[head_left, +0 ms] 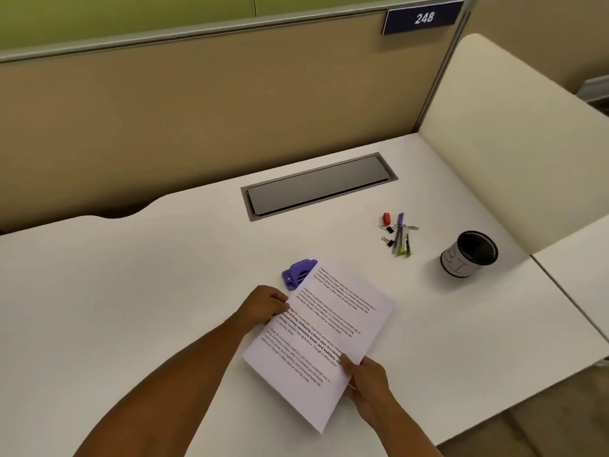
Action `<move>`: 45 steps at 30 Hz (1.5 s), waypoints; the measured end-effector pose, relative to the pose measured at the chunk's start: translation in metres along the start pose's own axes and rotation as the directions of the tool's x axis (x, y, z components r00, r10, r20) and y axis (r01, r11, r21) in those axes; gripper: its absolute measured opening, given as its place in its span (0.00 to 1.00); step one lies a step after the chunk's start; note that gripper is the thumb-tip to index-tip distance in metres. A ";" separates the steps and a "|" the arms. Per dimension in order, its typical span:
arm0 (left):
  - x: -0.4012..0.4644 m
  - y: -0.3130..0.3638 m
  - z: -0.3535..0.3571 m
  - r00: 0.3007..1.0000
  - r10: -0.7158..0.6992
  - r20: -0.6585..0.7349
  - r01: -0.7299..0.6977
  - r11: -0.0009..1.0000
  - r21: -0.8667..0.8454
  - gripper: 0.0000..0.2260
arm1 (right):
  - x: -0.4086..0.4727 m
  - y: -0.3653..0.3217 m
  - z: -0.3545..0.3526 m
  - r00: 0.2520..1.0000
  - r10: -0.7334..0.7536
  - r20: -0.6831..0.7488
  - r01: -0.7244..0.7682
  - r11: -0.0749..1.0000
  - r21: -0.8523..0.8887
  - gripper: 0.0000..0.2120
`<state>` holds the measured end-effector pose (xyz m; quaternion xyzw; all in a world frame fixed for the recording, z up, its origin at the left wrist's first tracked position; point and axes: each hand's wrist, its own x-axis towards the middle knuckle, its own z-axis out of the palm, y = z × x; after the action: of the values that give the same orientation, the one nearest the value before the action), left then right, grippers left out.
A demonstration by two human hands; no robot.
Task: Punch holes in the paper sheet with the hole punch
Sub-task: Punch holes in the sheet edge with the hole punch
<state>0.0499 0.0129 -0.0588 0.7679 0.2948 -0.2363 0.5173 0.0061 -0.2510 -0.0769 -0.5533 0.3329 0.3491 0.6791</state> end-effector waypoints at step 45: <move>0.093 0.055 0.001 0.977 0.182 -0.110 -0.120 0.898 0.424 0.12 | 0.023 0.028 0.077 0.936 0.086 -0.342 0.060 0.918 0.393 0.07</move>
<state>0.1550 0.0148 -0.0852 0.8960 0.2147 -0.1953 0.3362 0.0000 -0.1684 -0.0977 -0.4552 0.5167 0.1741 0.7040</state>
